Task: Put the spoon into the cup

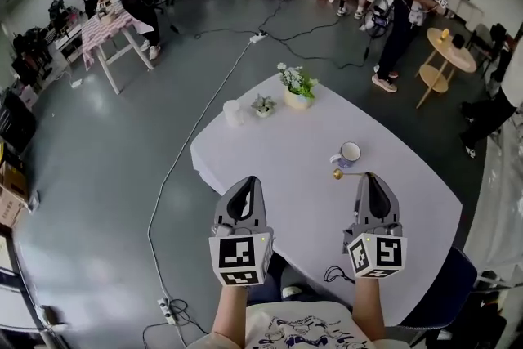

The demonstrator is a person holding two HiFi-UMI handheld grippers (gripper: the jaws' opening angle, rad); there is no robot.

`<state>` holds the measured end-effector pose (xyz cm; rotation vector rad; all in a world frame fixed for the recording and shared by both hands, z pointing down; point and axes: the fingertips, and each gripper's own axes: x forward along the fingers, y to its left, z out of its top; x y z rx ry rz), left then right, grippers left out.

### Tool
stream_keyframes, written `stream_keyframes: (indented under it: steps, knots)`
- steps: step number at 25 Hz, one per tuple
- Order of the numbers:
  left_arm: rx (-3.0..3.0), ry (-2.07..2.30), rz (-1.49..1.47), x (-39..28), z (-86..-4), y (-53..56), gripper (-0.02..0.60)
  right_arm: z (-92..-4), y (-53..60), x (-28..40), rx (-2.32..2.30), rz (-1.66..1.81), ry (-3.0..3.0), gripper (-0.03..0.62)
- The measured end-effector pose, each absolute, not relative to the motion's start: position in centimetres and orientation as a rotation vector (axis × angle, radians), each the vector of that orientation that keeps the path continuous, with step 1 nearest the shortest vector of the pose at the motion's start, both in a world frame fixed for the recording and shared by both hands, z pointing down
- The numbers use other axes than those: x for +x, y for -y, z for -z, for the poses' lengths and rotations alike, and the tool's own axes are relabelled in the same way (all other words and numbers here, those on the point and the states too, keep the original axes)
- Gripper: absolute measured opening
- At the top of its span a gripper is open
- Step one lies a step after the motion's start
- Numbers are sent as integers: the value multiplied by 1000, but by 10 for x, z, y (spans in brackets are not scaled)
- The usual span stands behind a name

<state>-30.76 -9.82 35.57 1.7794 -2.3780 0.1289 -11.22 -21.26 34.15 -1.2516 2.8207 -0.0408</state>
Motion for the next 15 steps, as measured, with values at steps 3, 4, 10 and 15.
stream_keyframes:
  steps: [3,4,10,15]
  knots:
    - [1877,2301,-151,-316,-356,144,14,-343,241,-116,-1355,55,-2777,21]
    - [1911,2271,-157,-319,-356,159,14,-345,250,-118,-1392,60,-2762,20]
    - [2090,2093,-201,-333,-375,241,14,-364,298,-127,-1604,71,-2660,21]
    - [2214,1971,-221,-340,-387,292,14,-380,326,-133,-1752,76,-2578,21]
